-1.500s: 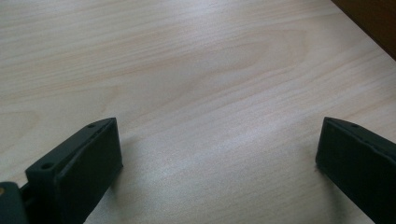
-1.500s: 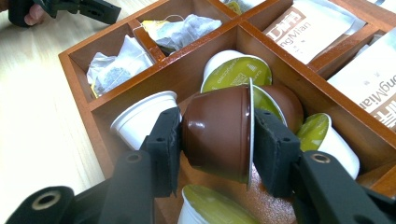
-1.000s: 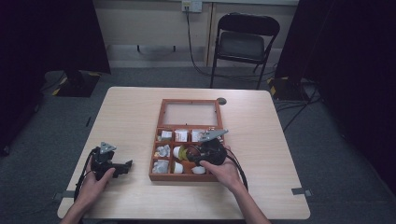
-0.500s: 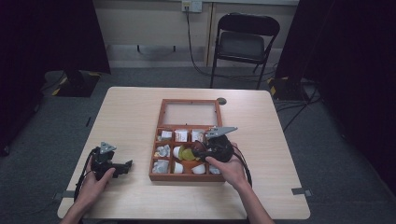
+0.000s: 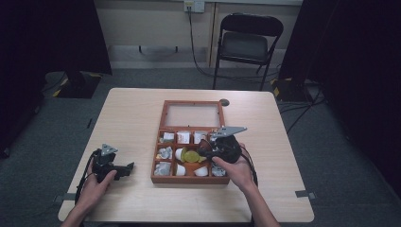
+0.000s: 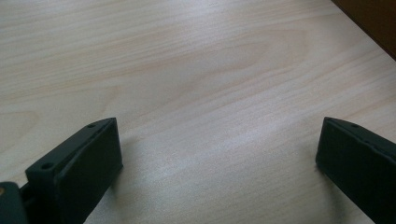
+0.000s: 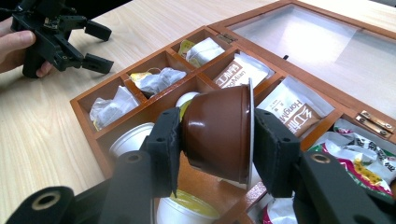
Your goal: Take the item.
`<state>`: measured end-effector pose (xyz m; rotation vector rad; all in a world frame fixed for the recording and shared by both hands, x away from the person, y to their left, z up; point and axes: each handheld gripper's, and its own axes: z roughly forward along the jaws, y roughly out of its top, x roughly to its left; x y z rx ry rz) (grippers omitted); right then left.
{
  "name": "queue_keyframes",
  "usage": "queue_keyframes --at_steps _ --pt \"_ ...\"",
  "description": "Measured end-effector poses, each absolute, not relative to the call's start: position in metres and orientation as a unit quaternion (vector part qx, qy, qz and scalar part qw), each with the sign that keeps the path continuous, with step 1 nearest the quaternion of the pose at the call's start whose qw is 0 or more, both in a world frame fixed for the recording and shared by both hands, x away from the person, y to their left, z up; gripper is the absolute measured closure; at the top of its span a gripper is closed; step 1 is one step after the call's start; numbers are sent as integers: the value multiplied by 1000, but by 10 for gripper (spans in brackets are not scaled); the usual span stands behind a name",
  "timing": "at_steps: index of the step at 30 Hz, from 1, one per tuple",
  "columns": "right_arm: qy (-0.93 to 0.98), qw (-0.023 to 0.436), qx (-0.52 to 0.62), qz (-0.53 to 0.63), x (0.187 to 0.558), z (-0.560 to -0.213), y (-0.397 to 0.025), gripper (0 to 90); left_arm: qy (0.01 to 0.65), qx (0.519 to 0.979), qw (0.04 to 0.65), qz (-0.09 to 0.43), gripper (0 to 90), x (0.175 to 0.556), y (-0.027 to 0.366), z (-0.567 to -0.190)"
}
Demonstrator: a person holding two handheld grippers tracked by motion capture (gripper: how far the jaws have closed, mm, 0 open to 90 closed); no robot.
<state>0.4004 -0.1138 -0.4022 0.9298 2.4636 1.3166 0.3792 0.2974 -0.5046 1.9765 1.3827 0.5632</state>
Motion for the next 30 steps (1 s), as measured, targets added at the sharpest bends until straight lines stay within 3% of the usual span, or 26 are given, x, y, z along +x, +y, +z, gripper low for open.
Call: queue_keyframes --at_steps 30 --pt "800 132 344 473 404 -380 -156 552 525 756 326 215 0 379 298 -505"
